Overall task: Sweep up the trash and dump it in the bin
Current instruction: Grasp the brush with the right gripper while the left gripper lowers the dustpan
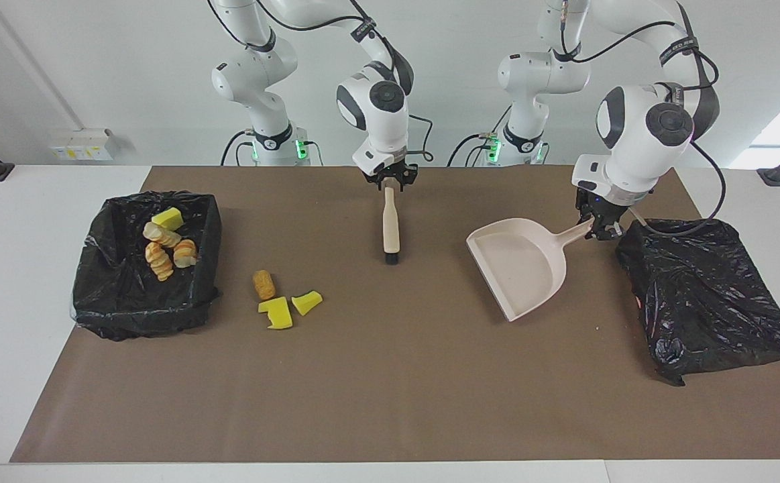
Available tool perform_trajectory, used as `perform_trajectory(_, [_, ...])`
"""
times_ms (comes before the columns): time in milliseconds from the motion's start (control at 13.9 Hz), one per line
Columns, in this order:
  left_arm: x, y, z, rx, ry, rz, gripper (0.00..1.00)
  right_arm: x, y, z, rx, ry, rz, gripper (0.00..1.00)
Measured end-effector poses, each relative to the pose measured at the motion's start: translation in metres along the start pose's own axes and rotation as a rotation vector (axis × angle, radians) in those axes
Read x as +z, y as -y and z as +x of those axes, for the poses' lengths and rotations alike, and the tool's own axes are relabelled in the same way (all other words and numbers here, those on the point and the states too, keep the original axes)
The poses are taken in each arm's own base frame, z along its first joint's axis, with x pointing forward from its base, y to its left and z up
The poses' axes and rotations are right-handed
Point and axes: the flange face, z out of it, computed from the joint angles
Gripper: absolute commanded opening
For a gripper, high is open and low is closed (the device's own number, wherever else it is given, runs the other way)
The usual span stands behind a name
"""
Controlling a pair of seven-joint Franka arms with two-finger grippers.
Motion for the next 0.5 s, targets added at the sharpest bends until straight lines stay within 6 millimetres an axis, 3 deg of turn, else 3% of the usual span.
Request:
perform_trajectory(143, [-0.003, 0.002, 0.007, 0.010, -0.014, 0.033, 0.00, 0.000, 0.000, 0.000, -0.007, -0.008, -0.007, 0.00])
perform_trajectory(359, [-0.004, 0.000, 0.018, 0.031, -0.020, 0.051, 0.00, -0.011, -0.006, 0.007, -0.005, 0.000, -0.043, 0.00])
perform_trajectory(502, [-0.005, -0.001, 0.021, 0.037, -0.021, 0.053, 0.00, -0.037, -0.021, 0.024, -0.009, 0.013, -0.053, 0.00])
